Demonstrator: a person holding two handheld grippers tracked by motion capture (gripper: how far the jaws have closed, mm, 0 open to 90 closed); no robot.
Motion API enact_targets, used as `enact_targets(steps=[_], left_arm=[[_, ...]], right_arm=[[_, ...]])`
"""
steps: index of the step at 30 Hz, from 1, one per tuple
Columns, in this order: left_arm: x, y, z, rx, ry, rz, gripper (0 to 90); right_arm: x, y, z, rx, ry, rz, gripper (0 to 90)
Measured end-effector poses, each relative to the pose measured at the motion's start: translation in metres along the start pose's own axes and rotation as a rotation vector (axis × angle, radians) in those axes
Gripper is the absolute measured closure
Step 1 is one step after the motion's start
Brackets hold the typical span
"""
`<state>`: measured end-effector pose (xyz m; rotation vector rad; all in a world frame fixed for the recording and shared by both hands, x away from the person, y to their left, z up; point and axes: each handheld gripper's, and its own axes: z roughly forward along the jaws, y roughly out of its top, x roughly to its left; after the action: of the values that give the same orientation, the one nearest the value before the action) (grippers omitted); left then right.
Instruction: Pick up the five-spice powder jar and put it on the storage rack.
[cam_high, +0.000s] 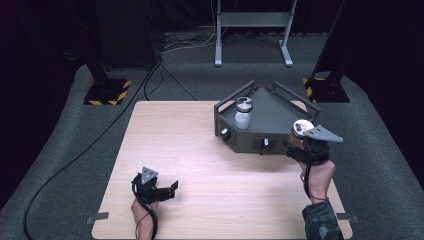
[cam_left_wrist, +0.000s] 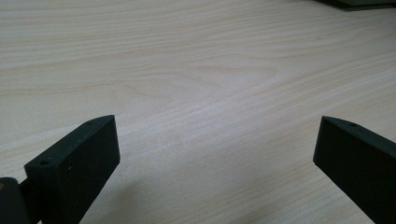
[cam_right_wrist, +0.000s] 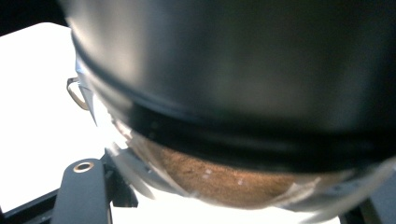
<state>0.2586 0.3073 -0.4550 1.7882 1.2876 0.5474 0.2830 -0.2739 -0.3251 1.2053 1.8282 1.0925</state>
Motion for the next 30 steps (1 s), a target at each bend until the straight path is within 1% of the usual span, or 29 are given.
enact_targets(steps=[5,19,30], left_arm=[[0.000,0.000,0.000,-0.001,-0.001,0.001,0.3],[0.001,0.000,0.000,-0.001,-0.006,0.003,0.4],[0.002,-0.001,0.000,-0.005,-0.010,0.000,0.4]], right_arm=[[-0.003,0.003,0.006,0.008,0.001,0.011,30.0],[-0.009,0.018,0.024,0.026,-0.008,0.017,30.0],[-0.014,0.031,0.037,0.029,-0.010,0.022,30.0]])
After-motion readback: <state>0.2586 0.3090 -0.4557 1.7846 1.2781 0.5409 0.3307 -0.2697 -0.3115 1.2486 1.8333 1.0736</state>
